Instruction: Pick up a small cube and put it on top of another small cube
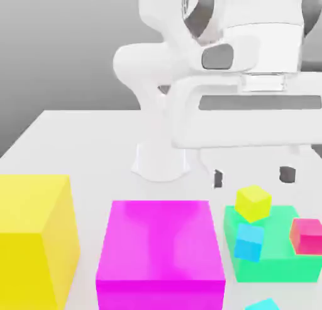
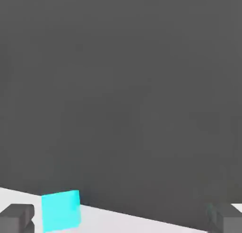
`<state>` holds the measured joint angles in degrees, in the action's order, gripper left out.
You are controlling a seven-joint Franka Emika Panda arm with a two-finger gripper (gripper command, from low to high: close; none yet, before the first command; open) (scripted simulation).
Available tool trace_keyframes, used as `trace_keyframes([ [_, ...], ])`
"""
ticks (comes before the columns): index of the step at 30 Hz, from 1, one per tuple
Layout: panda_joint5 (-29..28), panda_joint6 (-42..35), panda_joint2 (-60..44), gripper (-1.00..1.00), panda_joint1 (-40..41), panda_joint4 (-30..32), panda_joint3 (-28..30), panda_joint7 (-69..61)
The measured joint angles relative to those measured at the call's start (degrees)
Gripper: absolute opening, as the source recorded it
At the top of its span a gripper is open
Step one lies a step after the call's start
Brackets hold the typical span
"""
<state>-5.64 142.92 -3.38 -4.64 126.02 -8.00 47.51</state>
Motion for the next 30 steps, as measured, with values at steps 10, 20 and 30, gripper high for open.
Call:
trace_keyframes([
  [10, -1.97, 5.10, -20.72, 0.00, -3.31, -2.49, -1.29, 0.45],
  [20, -3.85, 11.48, -29.86, -1.00, -4.97, -4.37, 0.45, 1.72],
  [30, -0.64, 2.20, -12.31, -1.00, -2.99, 3.98, -3.29, -4.39],
])
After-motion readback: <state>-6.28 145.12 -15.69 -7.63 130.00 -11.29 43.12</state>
